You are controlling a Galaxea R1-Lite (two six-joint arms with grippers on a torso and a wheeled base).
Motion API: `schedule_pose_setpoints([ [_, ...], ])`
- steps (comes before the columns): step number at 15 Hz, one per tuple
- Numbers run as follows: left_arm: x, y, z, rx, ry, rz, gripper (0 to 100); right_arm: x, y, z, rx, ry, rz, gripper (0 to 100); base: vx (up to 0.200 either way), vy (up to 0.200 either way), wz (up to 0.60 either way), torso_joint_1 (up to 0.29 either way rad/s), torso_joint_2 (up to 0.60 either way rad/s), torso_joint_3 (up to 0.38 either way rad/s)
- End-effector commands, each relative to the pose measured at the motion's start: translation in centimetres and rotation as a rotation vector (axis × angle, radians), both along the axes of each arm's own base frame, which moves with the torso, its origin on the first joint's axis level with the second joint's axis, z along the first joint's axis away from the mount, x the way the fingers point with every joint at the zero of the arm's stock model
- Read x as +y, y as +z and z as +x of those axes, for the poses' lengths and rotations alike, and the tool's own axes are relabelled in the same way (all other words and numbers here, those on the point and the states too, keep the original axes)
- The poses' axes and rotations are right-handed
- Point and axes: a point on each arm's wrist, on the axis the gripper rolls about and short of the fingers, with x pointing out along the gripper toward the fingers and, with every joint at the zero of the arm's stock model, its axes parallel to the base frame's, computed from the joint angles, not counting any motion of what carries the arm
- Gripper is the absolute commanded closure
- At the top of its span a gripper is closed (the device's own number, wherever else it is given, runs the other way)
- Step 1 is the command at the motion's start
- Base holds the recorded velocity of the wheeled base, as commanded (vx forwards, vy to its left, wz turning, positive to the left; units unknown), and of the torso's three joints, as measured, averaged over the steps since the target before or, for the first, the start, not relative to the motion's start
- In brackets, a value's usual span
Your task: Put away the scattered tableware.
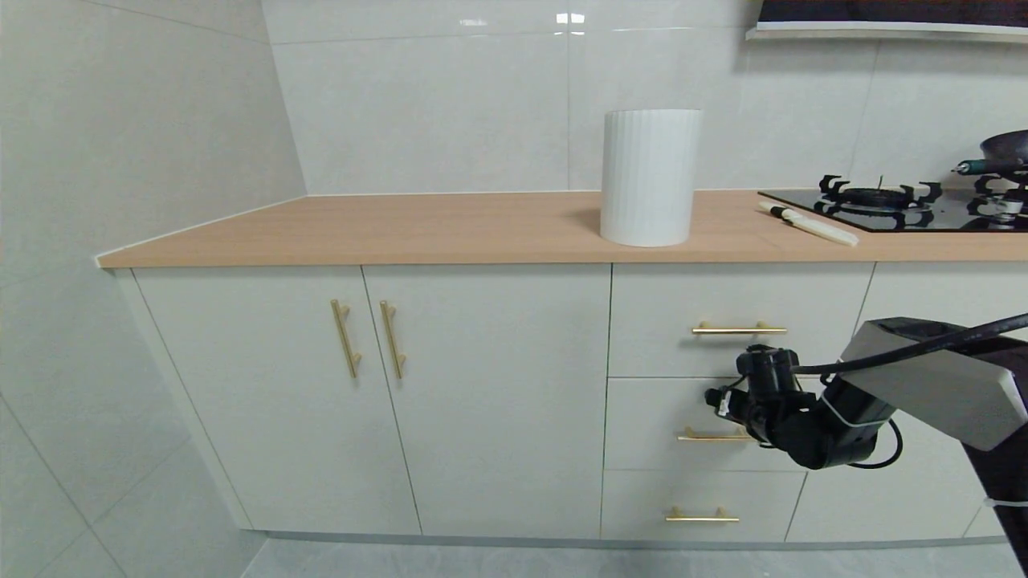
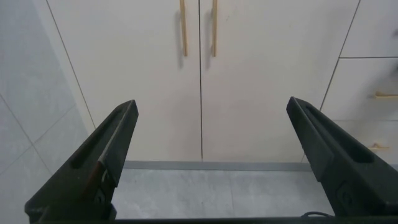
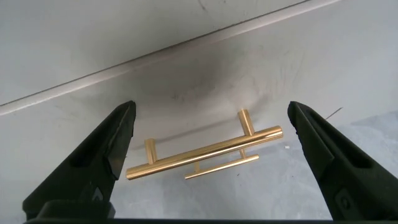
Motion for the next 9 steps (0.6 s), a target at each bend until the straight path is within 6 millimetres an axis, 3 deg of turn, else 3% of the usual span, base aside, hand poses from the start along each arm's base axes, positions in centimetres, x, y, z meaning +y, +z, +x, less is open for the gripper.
schedule_pose_setpoints([
  [1, 0.0, 0.0, 0.0, 0.000, 0.000, 0.000, 0, 0.0, 2.1, -2.3, 0.020, 0.012, -0.005, 0, 0.000, 0.000, 0.00, 0.000, 0.00, 0.000],
  [2, 0.0, 0.0, 0.0, 0.000, 0.000, 0.000, 0, -0.1, 3.5, -3.9, 0.029, 0.028, -0.005, 0, 0.000, 0.000, 0.00, 0.000, 0.00, 0.000],
  [6, 0.0, 0.0, 0.0, 0.000, 0.000, 0.000, 0, -1.0, 14.3, -12.5, -0.142, 0.058, -0.007, 0, 0.000, 0.000, 0.00, 0.000, 0.00, 0.000],
  [7, 0.0, 0.0, 0.0, 0.000, 0.000, 0.000, 0, -1.5, 16.3, -15.4, -0.192, 0.066, -0.042, 0, 0.000, 0.000, 0.00, 0.000, 0.00, 0.000],
  [8, 0.0, 0.0, 0.0, 0.000, 0.000, 0.000, 0, -1.6, 17.5, -16.8, -0.226, 0.064, -0.058, 0, 0.000, 0.000, 0.00, 0.000, 0.00, 0.000],
  [9, 0.0, 0.0, 0.0, 0.000, 0.000, 0.000, 0, -2.3, 20.4, -20.5, -0.335, 0.024, -0.085, 0, 0.000, 0.000, 0.00, 0.000, 0.00, 0.000],
])
